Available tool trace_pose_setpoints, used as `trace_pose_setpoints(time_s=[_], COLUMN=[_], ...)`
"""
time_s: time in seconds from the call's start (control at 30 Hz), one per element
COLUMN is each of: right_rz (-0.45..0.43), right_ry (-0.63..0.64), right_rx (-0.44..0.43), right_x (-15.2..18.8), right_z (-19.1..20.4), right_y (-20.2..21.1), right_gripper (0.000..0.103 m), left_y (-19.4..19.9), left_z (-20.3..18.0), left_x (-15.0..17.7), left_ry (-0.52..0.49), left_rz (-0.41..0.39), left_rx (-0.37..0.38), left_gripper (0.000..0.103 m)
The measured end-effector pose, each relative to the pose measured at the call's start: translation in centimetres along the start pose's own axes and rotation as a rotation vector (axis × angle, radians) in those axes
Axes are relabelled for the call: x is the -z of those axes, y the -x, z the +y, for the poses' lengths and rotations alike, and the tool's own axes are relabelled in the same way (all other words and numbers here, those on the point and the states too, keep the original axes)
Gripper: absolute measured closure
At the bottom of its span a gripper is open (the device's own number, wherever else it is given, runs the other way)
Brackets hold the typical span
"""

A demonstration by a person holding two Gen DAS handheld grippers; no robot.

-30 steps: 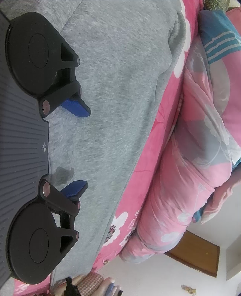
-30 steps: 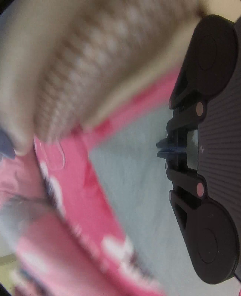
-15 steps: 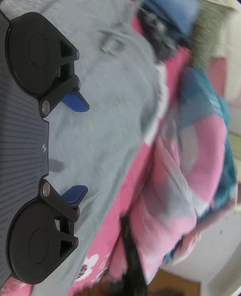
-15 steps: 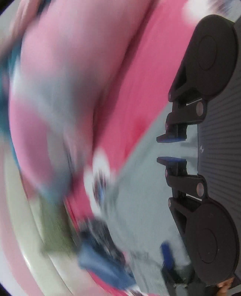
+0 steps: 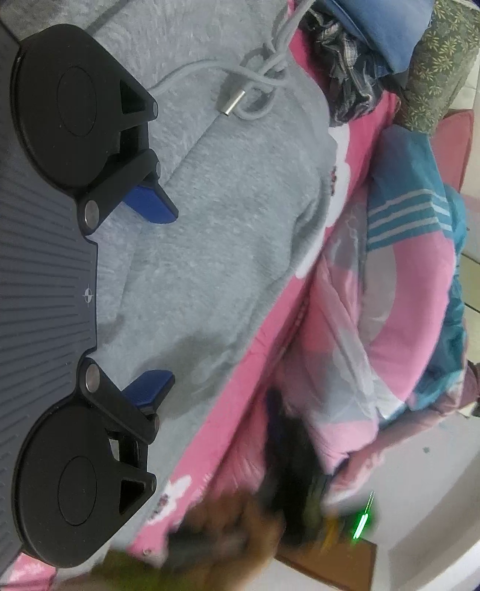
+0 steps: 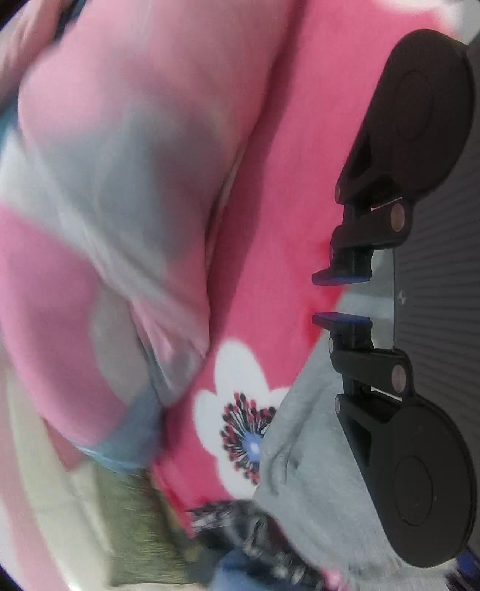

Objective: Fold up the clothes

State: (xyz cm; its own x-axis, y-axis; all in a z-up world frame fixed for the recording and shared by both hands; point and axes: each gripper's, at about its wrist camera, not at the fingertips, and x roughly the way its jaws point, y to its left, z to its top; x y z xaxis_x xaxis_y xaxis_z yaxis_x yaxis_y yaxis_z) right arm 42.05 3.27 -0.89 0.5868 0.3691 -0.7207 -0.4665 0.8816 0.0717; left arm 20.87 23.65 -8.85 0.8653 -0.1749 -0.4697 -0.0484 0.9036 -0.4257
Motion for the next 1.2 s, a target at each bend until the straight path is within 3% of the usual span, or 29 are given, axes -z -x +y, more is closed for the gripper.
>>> trace_pose_setpoints(time_s=[0.13,0.33,0.5,0.63,0.77,0.87,0.97,1.03,1.13,1.2], right_rz=[-0.046,-0.160,-0.217,-0.222,-0.192,-0.153,-0.137,-0.132,-0.115,-0.082], right_ry=[-0.076,-0.220,-0.176,-0.158,-0.111,-0.039,0.054,0.088,0.114,0.157], right_rx=[0.038,0.073,0.156,0.098,-0.008,-0.071,-0.155,-0.172,-0.184,-0.220], right_x=[4.5,13.6,19.3,21.7,23.1,22.7,21.5,20.4,18.8,18.3], right_z=[-4.0,-6.2,-5.0,-4.0,-2.2,-0.2,1.8,2.6,3.4,4.2], right_y=[12.2,29.3,36.9,37.3,33.7,29.8,26.1,23.6,20.1,18.1], right_gripper=[0.087,0.083,0.075,0.073,0.069,0.060,0.052,0.036,0.036,0.036], left_y=[1.6,4.8,8.3,12.6,15.3,15.6,14.8,14.0,13.5,13.6], left_z=[-0.8,-4.7,-7.9,-6.2,-0.5,4.1,7.2,8.3,9.0,9.1], left_x=[-0.2,1.0,4.1,5.8,4.8,3.6,3.0,2.9,3.1,3.3], left_ry=[0.000,-0.064,-0.011,0.041,0.151,0.247,0.305,0.315,0.318,0.307], left_rz=[-0.034,-0.082,-0.032,-0.044,-0.089,-0.064,-0.032,-0.009,-0.009,-0.025], left_rx=[0.066,0.203,0.247,0.147,-0.022,-0.108,-0.167,-0.203,-0.211,-0.220], left_gripper=[0.015,0.011,0.009,0.009,0.009,0.010,0.011,0.014,0.021,0.034])
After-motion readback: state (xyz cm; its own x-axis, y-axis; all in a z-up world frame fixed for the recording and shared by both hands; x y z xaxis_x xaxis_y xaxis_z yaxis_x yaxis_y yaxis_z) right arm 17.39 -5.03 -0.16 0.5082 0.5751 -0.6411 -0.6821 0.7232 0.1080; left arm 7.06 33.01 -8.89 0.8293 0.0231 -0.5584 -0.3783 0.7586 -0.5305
